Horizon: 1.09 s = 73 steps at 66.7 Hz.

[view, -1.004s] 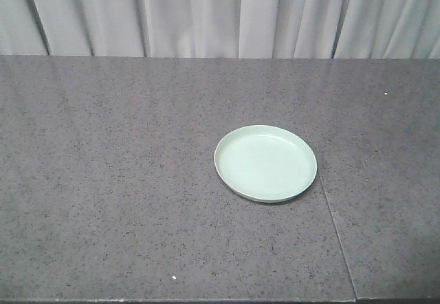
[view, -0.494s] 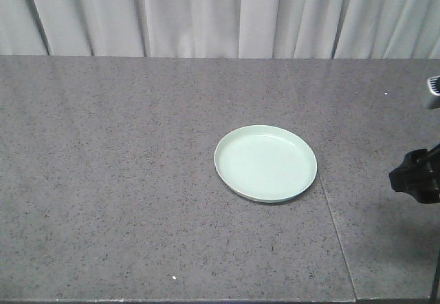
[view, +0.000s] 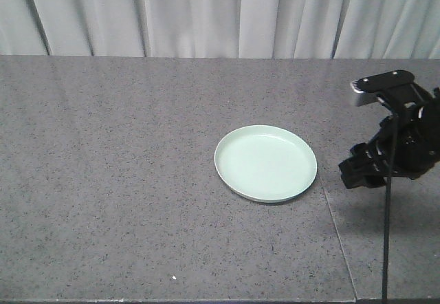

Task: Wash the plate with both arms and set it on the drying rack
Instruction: 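Move the right gripper to the plate rim and close on it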

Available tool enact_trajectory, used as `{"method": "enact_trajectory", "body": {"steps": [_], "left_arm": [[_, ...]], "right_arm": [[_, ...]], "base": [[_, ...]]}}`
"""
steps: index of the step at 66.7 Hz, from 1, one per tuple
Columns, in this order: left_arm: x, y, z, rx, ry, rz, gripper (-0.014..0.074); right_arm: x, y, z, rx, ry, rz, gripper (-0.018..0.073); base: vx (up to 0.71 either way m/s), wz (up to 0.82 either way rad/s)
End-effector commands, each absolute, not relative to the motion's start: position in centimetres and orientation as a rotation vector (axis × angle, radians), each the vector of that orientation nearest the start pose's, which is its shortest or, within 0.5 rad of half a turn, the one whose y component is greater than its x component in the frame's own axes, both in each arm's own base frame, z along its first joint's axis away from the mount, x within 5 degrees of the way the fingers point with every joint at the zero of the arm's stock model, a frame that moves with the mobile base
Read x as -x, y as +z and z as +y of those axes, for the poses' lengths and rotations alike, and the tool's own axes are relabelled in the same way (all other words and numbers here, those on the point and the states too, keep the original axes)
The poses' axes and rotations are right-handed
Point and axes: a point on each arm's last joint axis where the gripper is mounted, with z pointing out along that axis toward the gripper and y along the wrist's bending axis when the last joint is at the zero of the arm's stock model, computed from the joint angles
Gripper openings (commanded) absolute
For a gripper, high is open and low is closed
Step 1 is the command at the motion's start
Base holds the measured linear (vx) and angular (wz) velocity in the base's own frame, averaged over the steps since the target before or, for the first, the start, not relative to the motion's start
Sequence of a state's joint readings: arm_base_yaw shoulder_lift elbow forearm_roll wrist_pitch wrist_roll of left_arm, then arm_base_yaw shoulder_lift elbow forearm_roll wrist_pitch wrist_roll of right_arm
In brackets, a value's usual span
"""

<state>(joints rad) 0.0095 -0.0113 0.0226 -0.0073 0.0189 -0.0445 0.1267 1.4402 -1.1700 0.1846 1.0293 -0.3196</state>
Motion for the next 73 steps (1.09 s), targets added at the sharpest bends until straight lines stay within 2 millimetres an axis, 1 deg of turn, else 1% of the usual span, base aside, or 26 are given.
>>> {"method": "enact_trajectory", "body": {"steps": [1, 9, 19, 32, 52, 73], "left_arm": [[-5.3, 22.1, 0.0, 0.049, -0.047, 1.399, -0.0006], [-5.3, 22.1, 0.0, 0.049, -0.047, 1.399, -0.0006], [-5.3, 22.1, 0.0, 0.049, -0.047, 1.399, -0.0006], [-5.3, 22.1, 0.0, 0.049, -0.047, 1.399, -0.0006], [-5.3, 22.1, 0.0, 0.049, -0.047, 1.399, -0.0006], [-5.3, 22.1, 0.0, 0.049, -0.047, 1.399, -0.0006]], "right_arm": [[-29.3, 31.7, 5.9, 0.509, 0.210, 2.628, 0.0431], [-31.4, 31.8, 6.3, 0.427, 0.229, 2.645, 0.0424], [-33.5, 31.5, 6.6, 0.370, 0.243, 2.657, 0.0407], [-36.0, 30.3, 7.1, 0.337, 0.280, 2.681, 0.0372], [-38.2, 27.5, 7.6, 0.313, 0.300, 2.708, 0.0365], [-39.3, 25.7, 7.7, 0.300, 0.296, 2.709, 0.0365]], "base": [[0.00, 0.00], [0.00, 0.00], [0.00, 0.00], [0.00, 0.00], [0.00, 0.00], [0.00, 0.00]]}}
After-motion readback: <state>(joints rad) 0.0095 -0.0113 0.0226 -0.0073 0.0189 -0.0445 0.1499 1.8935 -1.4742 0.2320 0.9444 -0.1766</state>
